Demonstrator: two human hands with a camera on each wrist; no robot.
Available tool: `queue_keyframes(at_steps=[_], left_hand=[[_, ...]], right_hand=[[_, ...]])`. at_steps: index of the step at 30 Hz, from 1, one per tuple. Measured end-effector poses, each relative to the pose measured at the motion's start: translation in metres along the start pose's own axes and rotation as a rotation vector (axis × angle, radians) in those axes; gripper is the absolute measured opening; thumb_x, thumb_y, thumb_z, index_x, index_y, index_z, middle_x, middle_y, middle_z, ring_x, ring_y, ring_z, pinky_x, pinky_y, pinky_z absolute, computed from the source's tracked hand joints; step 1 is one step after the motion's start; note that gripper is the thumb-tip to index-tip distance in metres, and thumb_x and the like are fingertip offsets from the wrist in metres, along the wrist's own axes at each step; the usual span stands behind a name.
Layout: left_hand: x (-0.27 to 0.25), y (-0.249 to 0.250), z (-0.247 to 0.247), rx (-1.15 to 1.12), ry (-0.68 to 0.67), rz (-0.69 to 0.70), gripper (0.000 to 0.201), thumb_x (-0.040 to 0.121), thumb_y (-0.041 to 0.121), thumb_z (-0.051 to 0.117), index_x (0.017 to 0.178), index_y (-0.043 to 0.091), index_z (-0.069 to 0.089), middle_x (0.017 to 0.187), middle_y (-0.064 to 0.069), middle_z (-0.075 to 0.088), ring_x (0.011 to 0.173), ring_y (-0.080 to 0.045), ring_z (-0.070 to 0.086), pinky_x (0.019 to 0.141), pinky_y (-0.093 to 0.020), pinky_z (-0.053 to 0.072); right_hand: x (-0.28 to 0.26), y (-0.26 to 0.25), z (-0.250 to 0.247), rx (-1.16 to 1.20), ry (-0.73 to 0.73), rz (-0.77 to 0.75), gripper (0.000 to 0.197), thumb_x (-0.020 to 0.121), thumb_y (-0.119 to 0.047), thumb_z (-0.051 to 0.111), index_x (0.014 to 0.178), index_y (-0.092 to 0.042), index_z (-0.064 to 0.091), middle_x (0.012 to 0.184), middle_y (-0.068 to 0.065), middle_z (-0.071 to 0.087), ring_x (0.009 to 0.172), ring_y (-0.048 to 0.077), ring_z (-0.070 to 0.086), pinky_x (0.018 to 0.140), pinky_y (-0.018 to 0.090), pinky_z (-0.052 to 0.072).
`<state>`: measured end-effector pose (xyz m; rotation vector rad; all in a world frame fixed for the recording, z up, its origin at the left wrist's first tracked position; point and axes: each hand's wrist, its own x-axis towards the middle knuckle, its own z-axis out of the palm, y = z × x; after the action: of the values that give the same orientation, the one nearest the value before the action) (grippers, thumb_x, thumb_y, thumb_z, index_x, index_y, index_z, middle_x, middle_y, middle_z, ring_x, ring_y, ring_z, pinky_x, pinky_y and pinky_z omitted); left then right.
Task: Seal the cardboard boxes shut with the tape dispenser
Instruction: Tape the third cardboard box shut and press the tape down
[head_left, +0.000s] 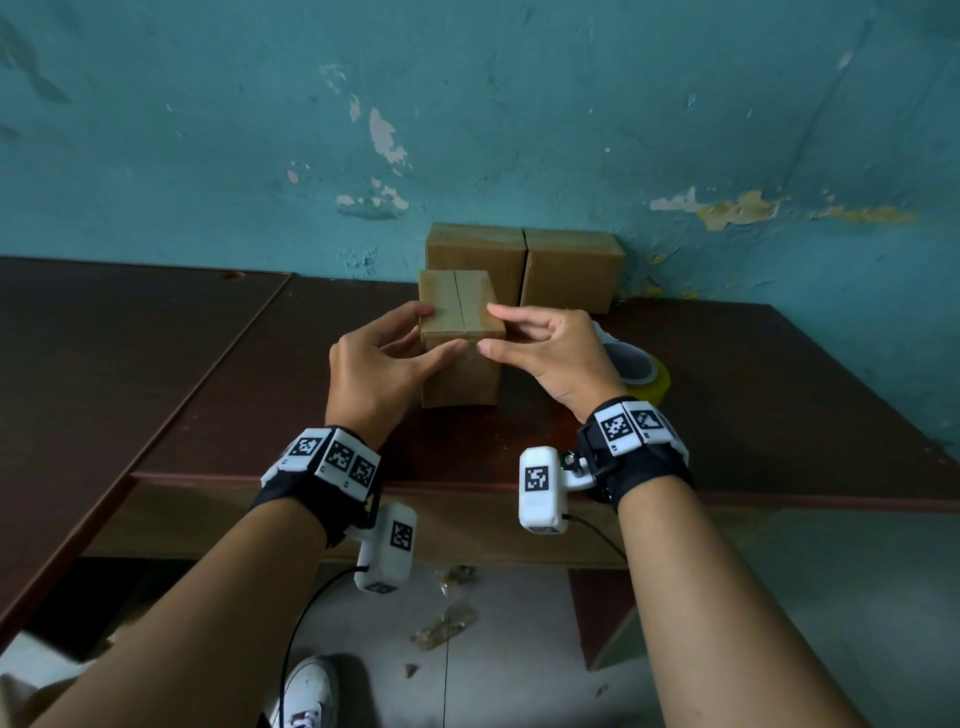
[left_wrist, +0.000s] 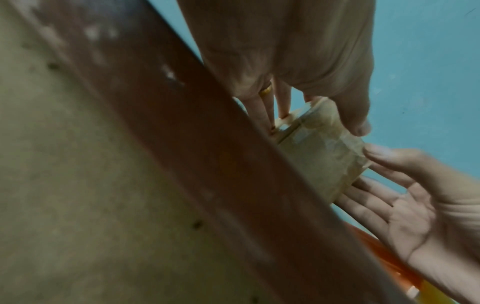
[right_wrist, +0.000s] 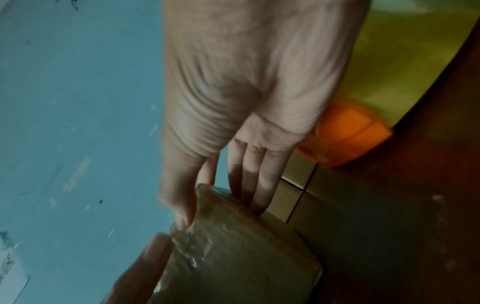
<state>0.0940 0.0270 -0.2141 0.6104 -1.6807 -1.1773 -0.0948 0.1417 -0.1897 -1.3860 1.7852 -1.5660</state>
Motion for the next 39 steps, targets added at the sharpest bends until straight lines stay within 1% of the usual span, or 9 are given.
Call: queue_keyframes(at_steps=[2, 4, 12, 16, 21, 25, 27, 34, 39], left_hand=[[0.000, 0.001, 0.004, 0.011, 0.031, 0.006, 0.055, 0.076, 0.030, 0.096, 0.126, 0.028, 0.075, 0.121, 0.014, 0.075, 0.114, -0.002, 0.071, 0.088, -0.018, 0.060], [0.000, 0.000, 0.005, 0.024, 0.035, 0.014, 0.056, 0.076, 0.030, 0.095, 0.127, 0.027, 0.075, 0.123, 0.012, 0.074, 0.116, -0.006, 0.071, 0.091, -0.021, 0.061], [-0.001, -0.002, 0.003, 0.029, 0.030, 0.008, 0.063, 0.075, 0.033, 0.096, 0.133, 0.022, 0.074, 0.130, 0.006, 0.074, 0.119, -0.007, 0.071, 0.095, -0.026, 0.061], [0.002, -0.003, -0.001, -0.017, 0.023, -0.025, 0.057, 0.078, 0.034, 0.094, 0.131, 0.024, 0.076, 0.129, 0.005, 0.075, 0.119, -0.006, 0.071, 0.096, -0.026, 0.061], [0.004, -0.007, -0.005, -0.076, -0.014, -0.050, 0.053, 0.084, 0.029, 0.090, 0.132, 0.016, 0.074, 0.128, -0.003, 0.076, 0.118, -0.007, 0.072, 0.100, -0.030, 0.060], [0.004, -0.005, -0.005, -0.109, -0.010, -0.054, 0.050, 0.086, 0.028, 0.088, 0.131, 0.014, 0.074, 0.126, -0.001, 0.077, 0.118, -0.008, 0.072, 0.101, -0.030, 0.059], [0.004, -0.003, -0.007, -0.125, -0.016, -0.056, 0.047, 0.088, 0.026, 0.085, 0.131, 0.011, 0.074, 0.123, 0.002, 0.077, 0.116, -0.007, 0.073, 0.100, -0.030, 0.060], [0.003, -0.002, -0.011, -0.102, -0.072, -0.049, 0.051, 0.088, 0.022, 0.085, 0.136, 0.012, 0.071, 0.131, 0.000, 0.074, 0.121, -0.004, 0.069, 0.103, -0.028, 0.058], [0.002, -0.003, -0.016, -0.110, -0.152, -0.064, 0.062, 0.085, 0.006, 0.085, 0.143, 0.013, 0.065, 0.139, -0.002, 0.070, 0.128, -0.009, 0.067, 0.104, -0.031, 0.058]], right_hand=[[0.000, -0.001, 0.002, -0.018, 0.027, -0.010, 0.051, 0.079, -0.025, 0.093, 0.127, -0.028, 0.078, 0.139, -0.007, 0.070, 0.124, -0.004, 0.060, 0.105, 0.013, 0.046], [0.001, -0.002, 0.003, -0.025, 0.034, -0.020, 0.051, 0.078, -0.025, 0.094, 0.126, -0.027, 0.078, 0.138, -0.006, 0.070, 0.119, -0.007, 0.060, 0.102, 0.009, 0.046], [0.002, 0.003, 0.002, 0.001, 0.013, 0.002, 0.051, 0.079, -0.028, 0.094, 0.127, -0.033, 0.078, 0.140, -0.003, 0.070, 0.136, 0.012, 0.061, 0.117, 0.035, 0.048], [0.005, 0.006, 0.000, 0.095, -0.027, 0.058, 0.050, 0.079, -0.032, 0.092, 0.125, -0.039, 0.077, 0.135, 0.001, 0.073, 0.135, 0.017, 0.063, 0.113, 0.047, 0.053], [0.004, 0.002, -0.001, 0.189, -0.065, 0.103, 0.042, 0.088, -0.016, 0.087, 0.124, -0.036, 0.078, 0.139, 0.007, 0.070, 0.135, 0.019, 0.063, 0.108, 0.046, 0.057], [0.001, -0.003, -0.002, 0.263, -0.087, 0.152, 0.046, 0.094, -0.007, 0.078, 0.137, -0.019, 0.070, 0.141, 0.009, 0.069, 0.128, 0.015, 0.068, 0.112, 0.043, 0.054], [0.001, -0.002, -0.003, 0.275, -0.098, 0.163, 0.046, 0.096, -0.006, 0.076, 0.140, -0.016, 0.068, 0.141, 0.008, 0.069, 0.129, 0.015, 0.067, 0.114, 0.043, 0.052], [0.000, 0.000, -0.006, 0.304, -0.115, 0.165, 0.045, 0.099, -0.002, 0.071, 0.141, -0.015, 0.066, 0.140, 0.008, 0.070, 0.131, 0.016, 0.065, 0.116, 0.044, 0.050], [0.000, 0.006, -0.003, 0.162, -0.100, 0.086, 0.067, 0.087, 0.019, 0.069, 0.136, -0.027, 0.071, 0.143, 0.004, 0.067, 0.137, 0.013, 0.060, 0.122, 0.043, 0.043]])
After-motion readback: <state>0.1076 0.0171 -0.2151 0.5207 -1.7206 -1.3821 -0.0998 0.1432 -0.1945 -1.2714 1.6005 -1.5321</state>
